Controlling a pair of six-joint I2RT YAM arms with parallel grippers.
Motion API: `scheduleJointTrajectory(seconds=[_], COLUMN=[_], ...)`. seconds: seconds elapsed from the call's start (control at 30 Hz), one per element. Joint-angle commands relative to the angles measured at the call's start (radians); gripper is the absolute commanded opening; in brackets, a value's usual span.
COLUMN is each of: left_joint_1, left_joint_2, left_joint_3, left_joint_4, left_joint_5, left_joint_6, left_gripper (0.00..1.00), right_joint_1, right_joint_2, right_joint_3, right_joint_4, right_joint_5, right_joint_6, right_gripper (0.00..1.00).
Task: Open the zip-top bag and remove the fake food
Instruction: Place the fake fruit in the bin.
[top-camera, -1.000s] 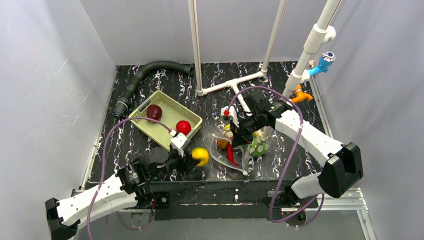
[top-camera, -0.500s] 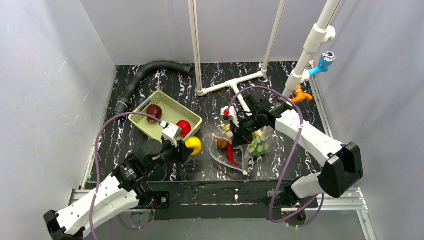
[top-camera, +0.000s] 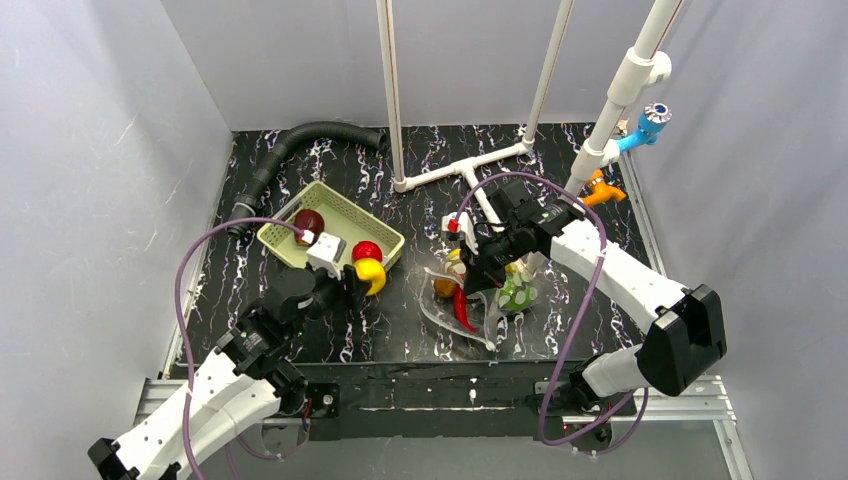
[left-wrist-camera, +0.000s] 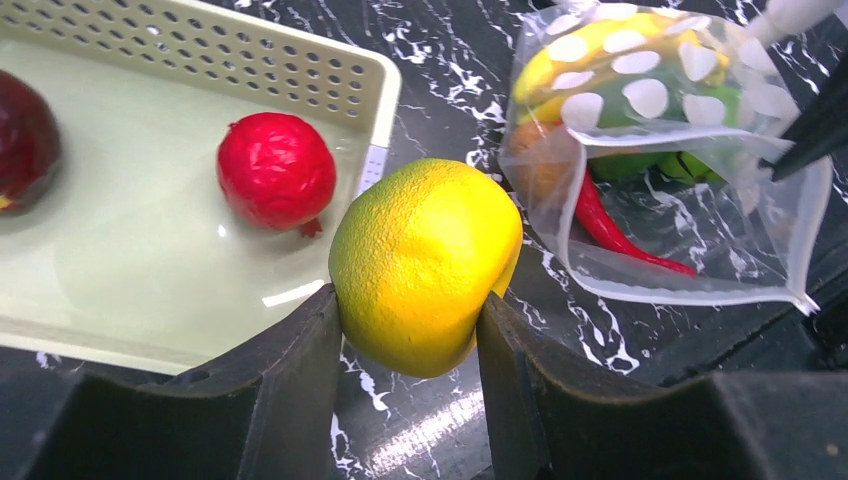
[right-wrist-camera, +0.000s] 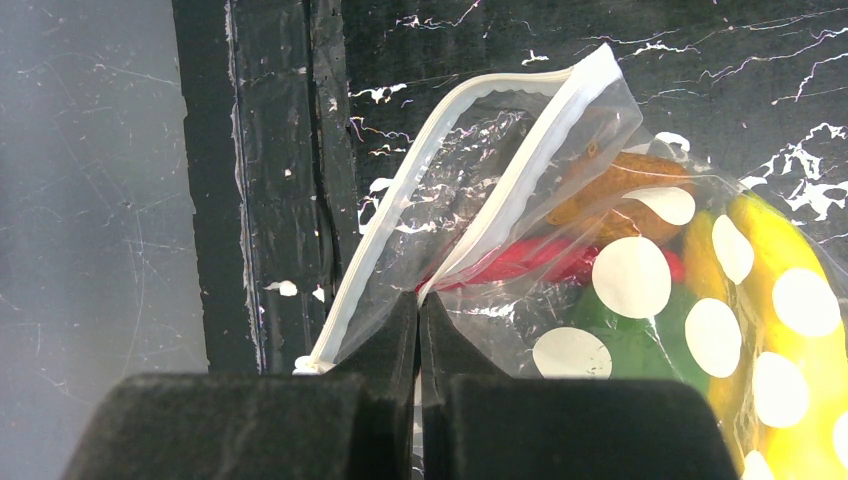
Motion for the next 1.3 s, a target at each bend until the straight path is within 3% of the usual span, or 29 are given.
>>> scheduleJointTrajectory(seconds=[0.0,0.43,0.63,0.73,0.83,1.07,1.13,1.27], left_joint_1=[0.078,0.309,0.384,0.406,0.417,0.432,0.432,0.433], left_joint_2=[0.013,0.094,0.204,0.256,0.298,0.338,0.335,0.297], left_joint_3=[0.055,0.111,0.132,0.148,0.167,0.168,0.169,0.180], left_joint_4=[-0.015,-0.042,-0.070,-0.080,-0.091,-0.086,-0.089,-0.104], left_joint_5=[0.020,0.151,0.114,0.078,0.037,0.075,0.076,0.143], left_joint_6=[-0.018,-0.061,-0.083,-0.107,-0.124,-0.129,-0.129,-0.101], left_gripper=[0.00,0.00,0.02,0.16,0.45,0.88,0.97,0.98], right_joint_1=[-0.009,-0.009,-0.009,-0.009,-0.009,-0.010,-0.009,-0.009], right_joint_2=[-0.019,-0.013,-0.007,-0.007,-0.007,-0.005,-0.004,-0.006], right_joint_3=[-0.008,-0.004,-0.003,-0.003,-0.001,0.001,0.003,0.006], right_joint_4=[0.018,0.015,0.016,0.014,0.014,0.013,0.011,0.007], right_joint_5=[-0.024,-0.025,-0.030,-0.030,-0.032,-0.032,-0.032,-0.031], right_joint_6=[0.002,0.001,0.001,0.002,0.001,0.000,-0.001,-0.001], right_gripper=[0.01,0.01,0.01,0.01,0.01,0.01,0.01,0.01])
